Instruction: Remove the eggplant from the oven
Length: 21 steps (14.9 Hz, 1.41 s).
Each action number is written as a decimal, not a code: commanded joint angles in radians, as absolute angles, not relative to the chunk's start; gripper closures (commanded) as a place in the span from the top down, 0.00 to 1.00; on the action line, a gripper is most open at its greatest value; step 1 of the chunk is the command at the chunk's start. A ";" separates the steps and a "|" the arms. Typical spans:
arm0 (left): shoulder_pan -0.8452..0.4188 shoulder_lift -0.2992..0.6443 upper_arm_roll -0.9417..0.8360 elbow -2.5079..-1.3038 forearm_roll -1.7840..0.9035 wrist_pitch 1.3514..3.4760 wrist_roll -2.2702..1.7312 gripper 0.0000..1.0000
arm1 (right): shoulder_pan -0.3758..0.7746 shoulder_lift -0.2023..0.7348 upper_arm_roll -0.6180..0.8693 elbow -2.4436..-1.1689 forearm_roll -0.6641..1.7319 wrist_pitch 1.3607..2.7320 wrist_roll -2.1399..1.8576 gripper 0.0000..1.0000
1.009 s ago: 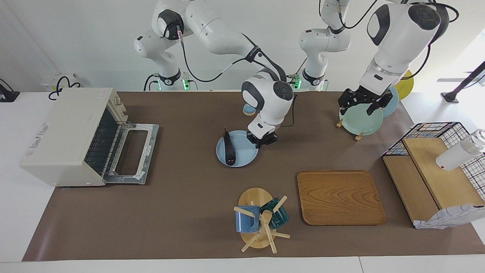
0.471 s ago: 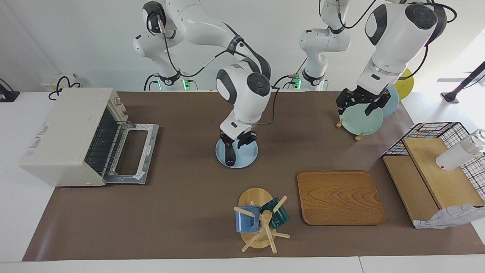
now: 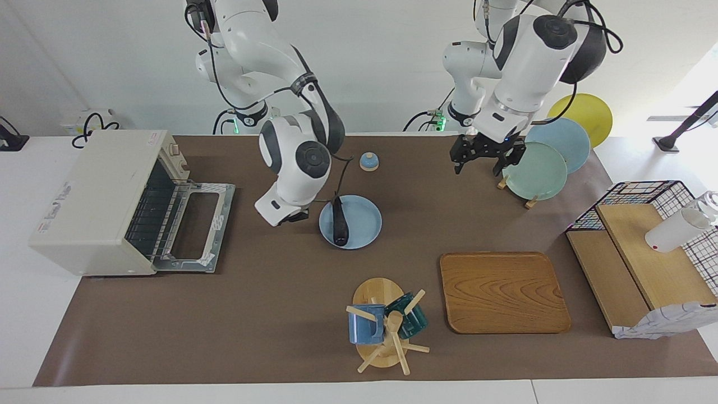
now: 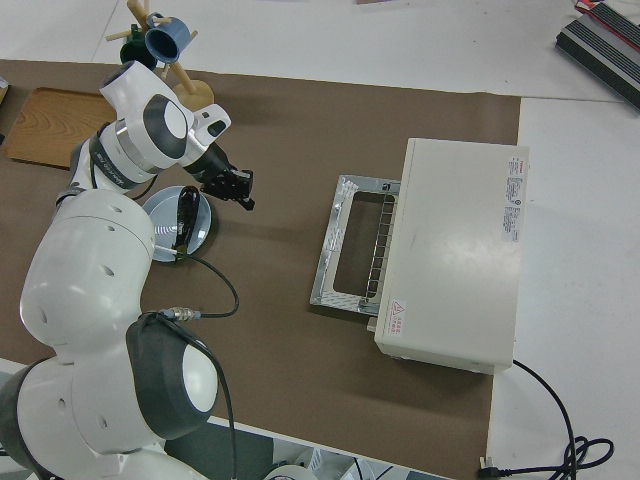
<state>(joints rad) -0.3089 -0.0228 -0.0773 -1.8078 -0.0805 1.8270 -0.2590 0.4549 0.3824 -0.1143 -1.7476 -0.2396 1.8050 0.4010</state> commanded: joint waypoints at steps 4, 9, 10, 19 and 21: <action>-0.533 0.067 -0.063 -1.898 -0.092 2.072 -0.495 1.00 | 0.288 0.279 -0.100 -2.020 -0.279 2.025 0.284 0.00; -0.690 0.240 -0.063 -1.882 -0.092 2.330 -0.638 1.00 | 0.256 0.275 -0.100 -2.042 -0.288 2.036 0.253 0.00; -0.712 0.273 -0.061 -1.872 -0.092 2.370 -0.659 1.00 | 0.243 0.275 -0.100 -2.043 -0.288 2.036 0.241 0.00; -0.744 0.459 -0.058 -1.763 -0.081 2.480 -0.686 1.00 | 0.143 0.236 -0.100 -1.916 -0.319 1.879 -0.044 0.00; -0.744 0.459 -0.058 -1.779 -0.080 2.490 -0.683 1.00 | 0.098 0.163 -0.100 -1.913 -0.310 1.838 -0.135 0.00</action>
